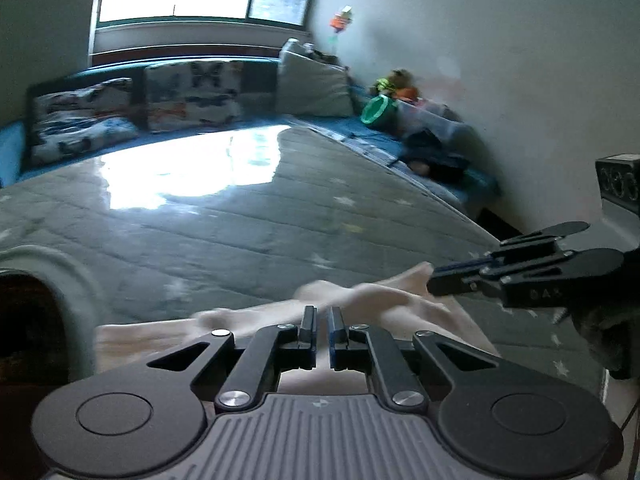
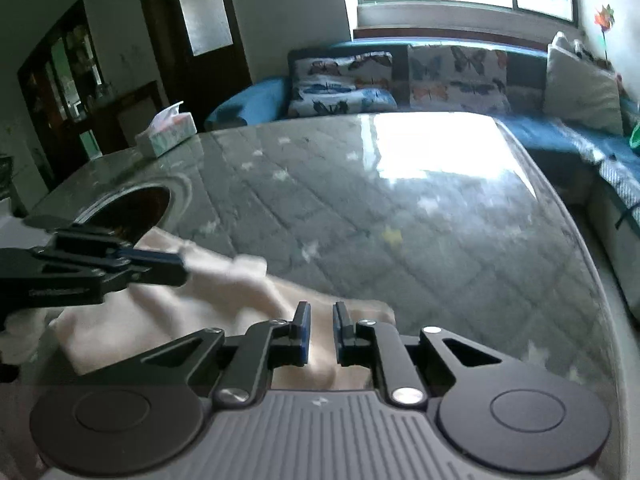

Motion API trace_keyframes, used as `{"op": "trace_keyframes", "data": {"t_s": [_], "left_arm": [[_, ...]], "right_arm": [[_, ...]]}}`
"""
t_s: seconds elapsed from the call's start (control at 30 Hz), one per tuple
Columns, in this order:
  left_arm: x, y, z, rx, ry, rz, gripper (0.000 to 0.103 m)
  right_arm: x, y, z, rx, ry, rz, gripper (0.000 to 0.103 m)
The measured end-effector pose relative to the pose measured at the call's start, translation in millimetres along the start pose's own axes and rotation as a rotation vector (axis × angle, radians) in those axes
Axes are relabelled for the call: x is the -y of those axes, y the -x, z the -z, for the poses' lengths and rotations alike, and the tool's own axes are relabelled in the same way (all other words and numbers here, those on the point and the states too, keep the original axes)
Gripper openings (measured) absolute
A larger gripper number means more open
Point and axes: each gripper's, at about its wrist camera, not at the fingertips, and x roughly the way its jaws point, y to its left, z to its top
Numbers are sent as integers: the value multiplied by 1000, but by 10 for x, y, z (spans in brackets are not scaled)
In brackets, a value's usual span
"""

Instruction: Fold clothes

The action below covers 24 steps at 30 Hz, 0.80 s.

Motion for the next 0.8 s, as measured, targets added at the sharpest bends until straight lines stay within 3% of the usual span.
{"op": "trace_keyframes", "data": {"t_s": [0.1,0.33,0.4,0.47,0.63,0.8], "left_arm": [[84,-139,12,-22,-9,16,6],[65,-279,64,-43,13,3,8],[61,-264,67,-40,15,0,9],[65,-260,70,-41,10,-2,12],[93,-237,116,-38,-11,-18,16],[148,-226,161,-30,-58,-47,16]], "right_arm": [[20,87,150,-12,-12,8,24],[8,42,283,0,-42,-15,24],[-50,7,303,-1,-13,-7,21],[-105,8,297,7,20,5,5],[-233,138,164,77,165,85,4],[-122,-51,185,27,139,83,4]]}}
